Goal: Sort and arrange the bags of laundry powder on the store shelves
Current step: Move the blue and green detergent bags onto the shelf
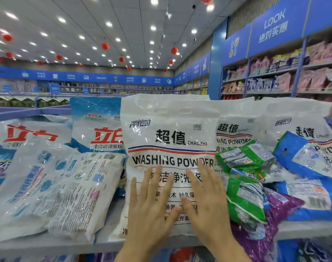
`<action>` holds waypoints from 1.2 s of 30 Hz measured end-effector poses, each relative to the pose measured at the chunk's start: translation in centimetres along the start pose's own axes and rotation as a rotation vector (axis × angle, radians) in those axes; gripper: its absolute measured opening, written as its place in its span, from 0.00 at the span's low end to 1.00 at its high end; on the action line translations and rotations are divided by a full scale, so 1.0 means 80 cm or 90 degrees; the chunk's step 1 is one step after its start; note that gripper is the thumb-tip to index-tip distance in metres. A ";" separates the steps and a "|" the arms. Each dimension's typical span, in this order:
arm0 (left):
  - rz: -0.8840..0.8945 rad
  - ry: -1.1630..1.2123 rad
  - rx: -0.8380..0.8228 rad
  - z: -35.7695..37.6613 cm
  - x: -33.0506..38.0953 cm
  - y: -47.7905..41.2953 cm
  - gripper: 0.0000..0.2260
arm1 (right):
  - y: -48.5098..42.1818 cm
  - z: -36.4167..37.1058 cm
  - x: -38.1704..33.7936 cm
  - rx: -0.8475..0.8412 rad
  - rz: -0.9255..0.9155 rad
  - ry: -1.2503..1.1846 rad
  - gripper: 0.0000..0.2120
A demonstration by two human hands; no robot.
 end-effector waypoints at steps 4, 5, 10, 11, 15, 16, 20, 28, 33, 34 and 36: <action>-0.035 -0.051 -0.122 0.012 -0.010 -0.001 0.28 | -0.005 0.003 -0.003 -0.060 0.022 0.122 0.27; -0.045 -0.065 -0.132 0.012 -0.010 0.001 0.29 | -0.005 -0.001 -0.003 -0.062 0.025 0.121 0.28; -0.047 -0.073 -0.030 0.001 0.012 0.009 0.27 | 0.019 -0.057 0.046 -0.030 0.002 0.040 0.24; -0.021 -0.064 0.013 -0.001 0.021 0.010 0.24 | 0.025 -0.073 0.063 -0.007 -0.040 0.082 0.22; 0.063 -0.014 0.109 -0.001 0.061 0.017 0.15 | 0.020 -0.114 0.113 -0.030 -0.113 0.355 0.32; 0.070 -0.002 0.109 0.001 0.071 0.017 0.15 | 0.014 -0.117 0.121 -0.048 -0.103 0.364 0.34; 0.075 0.052 0.106 0.012 0.098 0.014 0.13 | -0.018 -0.119 0.135 -0.053 -0.080 0.271 0.18; 0.017 0.109 0.104 0.017 0.121 -0.008 0.11 | -0.112 -0.130 0.171 -0.014 0.304 -0.107 0.05; -0.048 0.276 0.052 0.025 0.145 -0.027 0.10 | -0.140 -0.134 0.164 -0.037 0.312 -0.211 0.06; -0.087 0.323 0.025 0.025 0.149 -0.034 0.12 | -0.144 -0.136 0.161 -0.032 0.319 -0.241 0.06; -0.161 0.411 -0.031 0.033 0.154 -0.044 0.17 | -0.152 -0.145 0.153 -0.026 0.328 -0.313 0.08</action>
Point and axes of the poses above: each hand's wrist, its own y-axis away from the middle knuckle, its own z-axis out of the palm, x = y × z, the point moved 1 cm from there along -y, towards the middle knuckle, and after that the axes turned 15 degrees about z, right-handed, at the moved point
